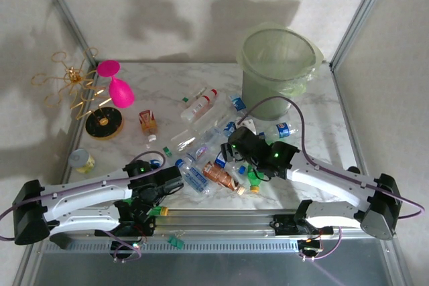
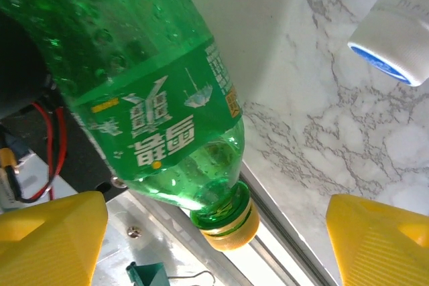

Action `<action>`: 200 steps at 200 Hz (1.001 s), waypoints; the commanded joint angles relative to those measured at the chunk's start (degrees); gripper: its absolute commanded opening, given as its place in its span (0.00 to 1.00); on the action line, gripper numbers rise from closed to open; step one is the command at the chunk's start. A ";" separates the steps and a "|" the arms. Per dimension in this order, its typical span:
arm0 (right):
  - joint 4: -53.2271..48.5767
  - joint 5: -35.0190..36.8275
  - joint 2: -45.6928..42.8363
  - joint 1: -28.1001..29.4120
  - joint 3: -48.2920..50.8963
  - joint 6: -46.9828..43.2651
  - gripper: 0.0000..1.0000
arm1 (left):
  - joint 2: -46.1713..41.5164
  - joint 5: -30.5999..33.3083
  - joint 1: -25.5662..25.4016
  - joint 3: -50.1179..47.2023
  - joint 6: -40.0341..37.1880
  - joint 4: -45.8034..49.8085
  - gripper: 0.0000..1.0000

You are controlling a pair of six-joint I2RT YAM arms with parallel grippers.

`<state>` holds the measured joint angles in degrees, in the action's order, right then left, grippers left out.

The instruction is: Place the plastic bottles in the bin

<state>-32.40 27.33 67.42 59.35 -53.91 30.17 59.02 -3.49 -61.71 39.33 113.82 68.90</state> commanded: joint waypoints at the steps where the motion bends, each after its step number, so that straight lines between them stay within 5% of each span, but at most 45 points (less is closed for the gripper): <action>1: 0.11 1.97 -1.75 0.50 0.22 -0.74 0.92 | -1.22 0.51 1.39 -5.32 10.49 3.00 0.84; 51: 0.09 1.77 -2.73 0.48 1.65 -0.73 0.92 | 3.68 2.41 5.99 -10.13 5.22 -1.94 0.81; 95: 0.51 1.58 -3.34 0.50 2.23 0.57 0.92 | 7.08 11.53 13.02 -7.65 -3.43 -3.52 0.59; 133: -0.53 2.33 -4.17 0.50 1.38 0.56 0.92 | 14.25 15.46 14.19 -3.33 -10.28 -5.10 0.42; 200: -1.66 2.80 -4.29 0.50 -0.34 0.97 0.92 | 17.54 18.18 13.17 5.38 -15.46 -2.60 0.38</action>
<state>-32.86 28.95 63.90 59.37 -52.27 29.91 77.01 11.70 -47.90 41.50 100.84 62.72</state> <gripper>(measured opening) 0.917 0.521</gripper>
